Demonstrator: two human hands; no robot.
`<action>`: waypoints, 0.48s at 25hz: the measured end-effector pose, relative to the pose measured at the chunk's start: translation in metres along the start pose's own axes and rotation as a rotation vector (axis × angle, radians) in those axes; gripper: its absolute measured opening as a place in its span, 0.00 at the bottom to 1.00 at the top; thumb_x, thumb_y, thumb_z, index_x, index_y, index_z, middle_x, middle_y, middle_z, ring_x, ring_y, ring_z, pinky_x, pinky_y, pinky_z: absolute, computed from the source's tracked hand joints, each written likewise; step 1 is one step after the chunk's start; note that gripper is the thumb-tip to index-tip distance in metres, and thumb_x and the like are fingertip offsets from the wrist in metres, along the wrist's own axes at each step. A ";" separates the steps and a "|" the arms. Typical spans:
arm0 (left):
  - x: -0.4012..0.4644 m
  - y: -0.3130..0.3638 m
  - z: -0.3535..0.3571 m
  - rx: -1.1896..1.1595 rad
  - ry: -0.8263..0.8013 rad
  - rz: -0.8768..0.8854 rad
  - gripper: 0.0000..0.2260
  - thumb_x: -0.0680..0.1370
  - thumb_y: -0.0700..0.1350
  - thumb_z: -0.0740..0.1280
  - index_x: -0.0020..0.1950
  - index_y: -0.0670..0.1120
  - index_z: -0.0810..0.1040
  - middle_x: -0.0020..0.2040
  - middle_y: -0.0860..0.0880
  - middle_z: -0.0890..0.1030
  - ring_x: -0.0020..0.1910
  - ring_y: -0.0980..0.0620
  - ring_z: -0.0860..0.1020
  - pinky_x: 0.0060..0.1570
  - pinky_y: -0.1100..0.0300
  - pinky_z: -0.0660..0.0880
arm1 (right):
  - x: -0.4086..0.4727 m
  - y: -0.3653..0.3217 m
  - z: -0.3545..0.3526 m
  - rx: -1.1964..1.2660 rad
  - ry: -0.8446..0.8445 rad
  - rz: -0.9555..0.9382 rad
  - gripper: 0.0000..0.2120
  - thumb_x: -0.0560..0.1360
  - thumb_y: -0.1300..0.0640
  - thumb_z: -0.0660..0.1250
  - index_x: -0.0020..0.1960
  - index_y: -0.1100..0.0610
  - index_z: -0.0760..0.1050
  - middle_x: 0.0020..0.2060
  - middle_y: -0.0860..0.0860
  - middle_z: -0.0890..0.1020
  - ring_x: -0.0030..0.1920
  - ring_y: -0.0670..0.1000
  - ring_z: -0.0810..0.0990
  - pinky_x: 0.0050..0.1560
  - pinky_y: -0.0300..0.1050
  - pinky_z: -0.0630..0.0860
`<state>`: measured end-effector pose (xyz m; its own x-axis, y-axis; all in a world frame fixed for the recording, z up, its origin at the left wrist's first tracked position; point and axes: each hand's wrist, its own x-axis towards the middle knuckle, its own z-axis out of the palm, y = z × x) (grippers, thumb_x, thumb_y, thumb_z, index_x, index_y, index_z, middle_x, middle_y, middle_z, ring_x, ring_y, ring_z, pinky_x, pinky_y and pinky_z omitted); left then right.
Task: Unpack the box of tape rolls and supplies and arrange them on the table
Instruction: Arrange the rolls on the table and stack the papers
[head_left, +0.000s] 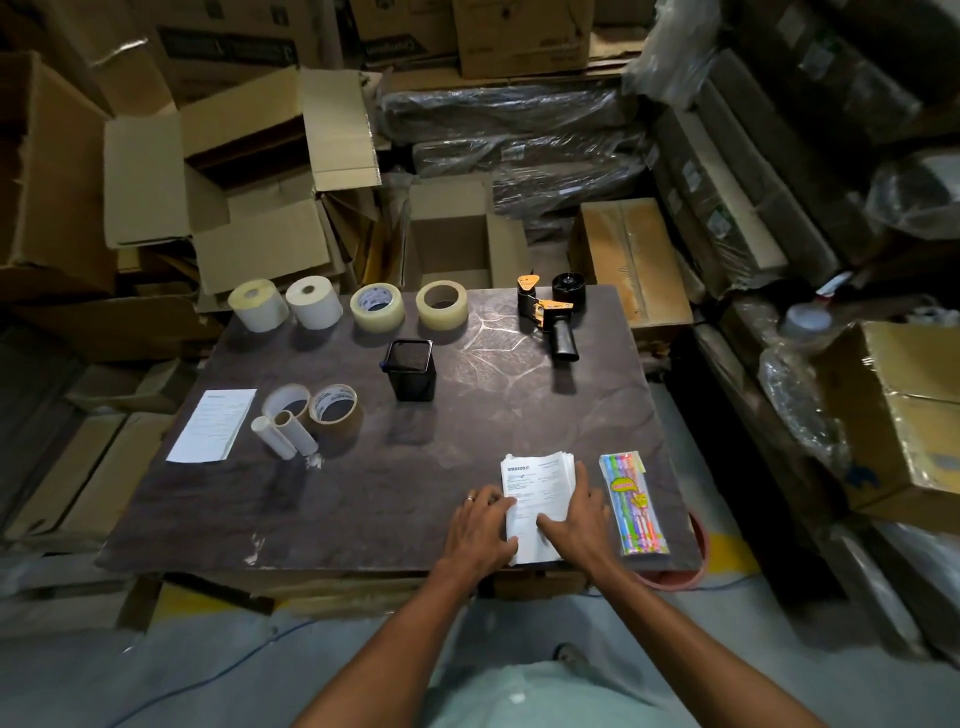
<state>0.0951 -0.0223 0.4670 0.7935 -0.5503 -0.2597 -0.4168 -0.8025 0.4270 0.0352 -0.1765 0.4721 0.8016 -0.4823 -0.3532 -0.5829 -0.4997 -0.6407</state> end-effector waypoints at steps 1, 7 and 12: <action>0.000 0.000 0.001 0.008 -0.004 0.003 0.28 0.73 0.54 0.70 0.73 0.50 0.69 0.67 0.51 0.70 0.63 0.51 0.69 0.63 0.56 0.73 | 0.002 0.000 -0.002 0.042 0.015 0.010 0.51 0.68 0.51 0.72 0.80 0.53 0.43 0.71 0.61 0.65 0.71 0.62 0.63 0.72 0.57 0.60; 0.001 -0.002 0.004 0.066 0.018 0.039 0.29 0.74 0.55 0.68 0.74 0.50 0.68 0.67 0.51 0.70 0.63 0.51 0.69 0.61 0.57 0.72 | 0.004 0.005 -0.006 0.090 0.054 -0.140 0.42 0.70 0.52 0.66 0.78 0.44 0.48 0.67 0.53 0.72 0.63 0.57 0.74 0.63 0.57 0.73; -0.003 -0.008 0.010 0.023 0.052 0.049 0.28 0.73 0.57 0.66 0.72 0.52 0.68 0.72 0.50 0.63 0.65 0.48 0.71 0.61 0.55 0.75 | -0.007 0.004 -0.007 0.089 0.042 -0.189 0.28 0.74 0.61 0.63 0.71 0.43 0.64 0.59 0.52 0.73 0.59 0.52 0.75 0.55 0.39 0.70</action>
<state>0.0914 -0.0162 0.4562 0.7935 -0.5771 -0.1931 -0.4655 -0.7800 0.4182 0.0263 -0.1805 0.4769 0.8884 -0.4164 -0.1935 -0.4071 -0.5193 -0.7514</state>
